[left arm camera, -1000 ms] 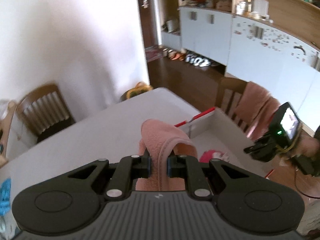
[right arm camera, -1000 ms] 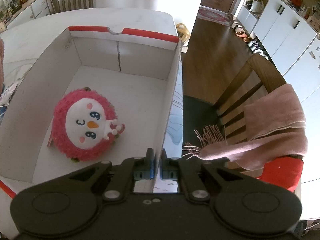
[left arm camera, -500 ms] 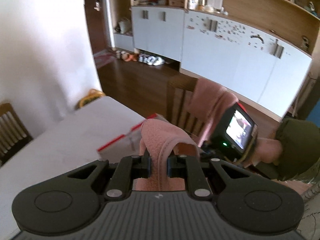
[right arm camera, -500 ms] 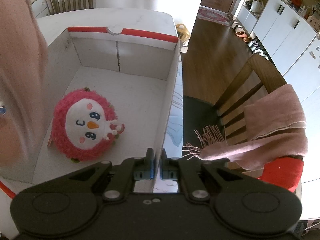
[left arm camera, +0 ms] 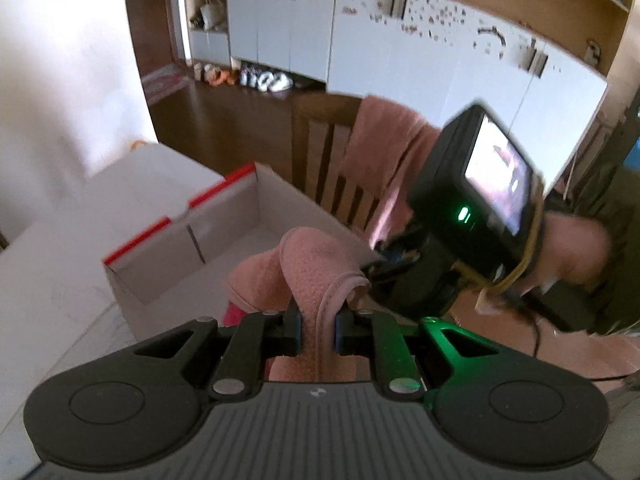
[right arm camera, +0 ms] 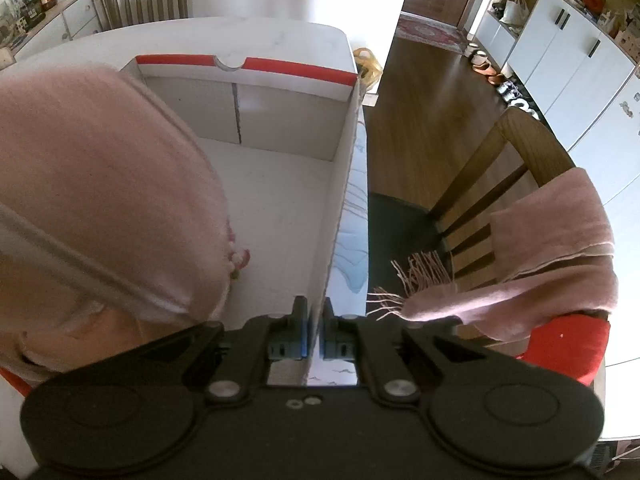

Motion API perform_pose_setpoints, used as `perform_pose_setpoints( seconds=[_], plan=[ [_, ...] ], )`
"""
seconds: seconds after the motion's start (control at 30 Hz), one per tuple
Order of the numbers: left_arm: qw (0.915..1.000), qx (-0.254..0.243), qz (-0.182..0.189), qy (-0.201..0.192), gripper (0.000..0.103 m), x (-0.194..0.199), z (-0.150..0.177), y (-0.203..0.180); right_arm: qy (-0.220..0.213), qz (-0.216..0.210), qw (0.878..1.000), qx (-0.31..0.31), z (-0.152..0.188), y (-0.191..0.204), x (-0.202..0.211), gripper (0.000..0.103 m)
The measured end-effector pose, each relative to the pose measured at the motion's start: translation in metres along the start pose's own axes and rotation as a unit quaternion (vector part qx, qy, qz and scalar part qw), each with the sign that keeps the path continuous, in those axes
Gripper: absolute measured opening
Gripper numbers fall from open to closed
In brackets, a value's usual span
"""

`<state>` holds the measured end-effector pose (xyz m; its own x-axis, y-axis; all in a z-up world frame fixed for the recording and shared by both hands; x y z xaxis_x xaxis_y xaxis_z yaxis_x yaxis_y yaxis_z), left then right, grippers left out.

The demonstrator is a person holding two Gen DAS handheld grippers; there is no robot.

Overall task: Organize objects
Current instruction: 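Lift the pink towel with the left gripper and carry it over the box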

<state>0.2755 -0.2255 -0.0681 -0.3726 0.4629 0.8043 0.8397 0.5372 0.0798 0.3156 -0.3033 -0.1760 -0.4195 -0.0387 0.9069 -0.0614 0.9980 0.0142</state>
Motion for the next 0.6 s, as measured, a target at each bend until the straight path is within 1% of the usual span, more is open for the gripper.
perform_pose_setpoints(
  seconds=[0.13, 0.3, 0.4, 0.6],
  plan=[
    [0.9995, -0.003, 0.002, 0.03, 0.013, -0.019, 0.013, 0.0, 0.0, 0.0, 1.0, 0.001, 0.0, 0.0, 0.0, 0.004],
    [0.998, -0.014, 0.017, 0.06, 0.013, -0.042, 0.026, -0.009, 0.0, 0.0, 1.0, 0.0, 0.0, 0.0, 0.0, 0.004],
    [0.997, -0.024, 0.02, 0.07, 0.013, -0.052, 0.031, -0.013, 0.0, 0.001, 1.0, 0.001, 0.001, 0.002, 0.0, 0.004],
    [0.9958, -0.023, 0.021, 0.086, 0.014, -0.066, 0.039, -0.013, 0.001, 0.001, 1.0, -0.002, 0.0, 0.001, 0.0, 0.004]
  ],
)
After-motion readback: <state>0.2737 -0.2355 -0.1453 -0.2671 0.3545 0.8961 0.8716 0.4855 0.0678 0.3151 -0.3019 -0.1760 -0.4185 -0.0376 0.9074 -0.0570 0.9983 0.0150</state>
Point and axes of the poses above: each gripper's, at about its wrist camera, not at the fingertips, and x roughly against the way its jaws point, y to its left, z to its underside, the point moved 7 cm from there along -x, roughly the way its jaws point, and after that the axes turned 13 degrees about -x, right-handed, at the moved point
